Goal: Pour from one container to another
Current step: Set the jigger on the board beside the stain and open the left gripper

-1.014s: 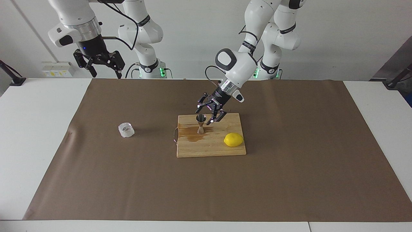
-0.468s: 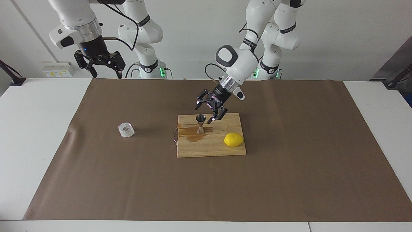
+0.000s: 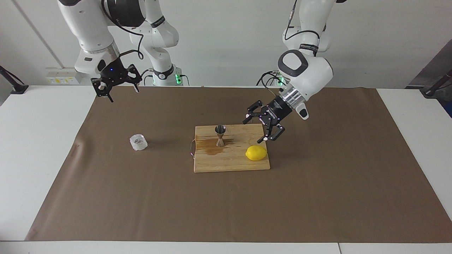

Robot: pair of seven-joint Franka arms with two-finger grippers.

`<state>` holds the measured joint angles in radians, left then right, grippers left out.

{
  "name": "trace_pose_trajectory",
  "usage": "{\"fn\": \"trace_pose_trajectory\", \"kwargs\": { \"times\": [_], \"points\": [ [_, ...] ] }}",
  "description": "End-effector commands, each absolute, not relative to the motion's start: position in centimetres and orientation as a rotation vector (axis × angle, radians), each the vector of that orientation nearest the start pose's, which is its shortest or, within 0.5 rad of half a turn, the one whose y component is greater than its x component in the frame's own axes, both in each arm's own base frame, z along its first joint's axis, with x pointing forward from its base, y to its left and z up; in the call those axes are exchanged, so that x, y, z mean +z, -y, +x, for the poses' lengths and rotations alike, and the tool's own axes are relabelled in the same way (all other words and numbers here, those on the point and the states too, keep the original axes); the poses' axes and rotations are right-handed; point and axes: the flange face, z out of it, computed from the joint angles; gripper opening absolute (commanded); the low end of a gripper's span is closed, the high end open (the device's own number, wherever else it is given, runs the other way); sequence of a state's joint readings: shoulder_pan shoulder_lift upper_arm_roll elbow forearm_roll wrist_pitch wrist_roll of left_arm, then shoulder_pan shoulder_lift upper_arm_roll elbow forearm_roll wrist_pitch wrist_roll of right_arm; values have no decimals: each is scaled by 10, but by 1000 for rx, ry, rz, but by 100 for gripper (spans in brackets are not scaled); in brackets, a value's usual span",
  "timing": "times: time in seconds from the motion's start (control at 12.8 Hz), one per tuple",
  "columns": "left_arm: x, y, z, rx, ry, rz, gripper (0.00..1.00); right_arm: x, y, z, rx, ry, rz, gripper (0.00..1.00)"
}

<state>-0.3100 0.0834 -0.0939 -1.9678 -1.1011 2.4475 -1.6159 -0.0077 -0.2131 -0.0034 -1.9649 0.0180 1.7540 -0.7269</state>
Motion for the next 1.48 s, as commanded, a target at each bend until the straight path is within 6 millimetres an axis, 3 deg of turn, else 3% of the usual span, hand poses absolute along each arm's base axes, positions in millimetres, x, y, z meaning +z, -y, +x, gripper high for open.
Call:
{"fn": "trace_pose_trajectory", "kwargs": {
  "times": [0.0,0.16,0.31,0.55,0.7,0.94,1.09,1.4],
  "points": [
    [513,225,600,-541,-1840,1585,100,544,19,481,-96,1370,-2790,100],
    [537,227,620,-284,-1769,1913,100,521,32,486,-153,1609,-2670,100],
    [540,225,628,-78,-1699,2137,100,485,56,492,-234,1701,-2501,100],
    [544,219,629,108,-1368,2440,100,440,88,506,-320,1805,-2330,100],
    [543,213,628,189,-1139,2594,100,398,112,512,-406,1789,-2219,100],
    [541,189,627,316,-798,2858,100,355,129,513,-491,1788,-2131,100],
    [538,155,623,331,-473,2981,100,322,137,515,-610,1781,-2069,100],
    [541,90,618,239,77,3104,100,271,134,512,-670,1793,-1968,100]
  ]
}}
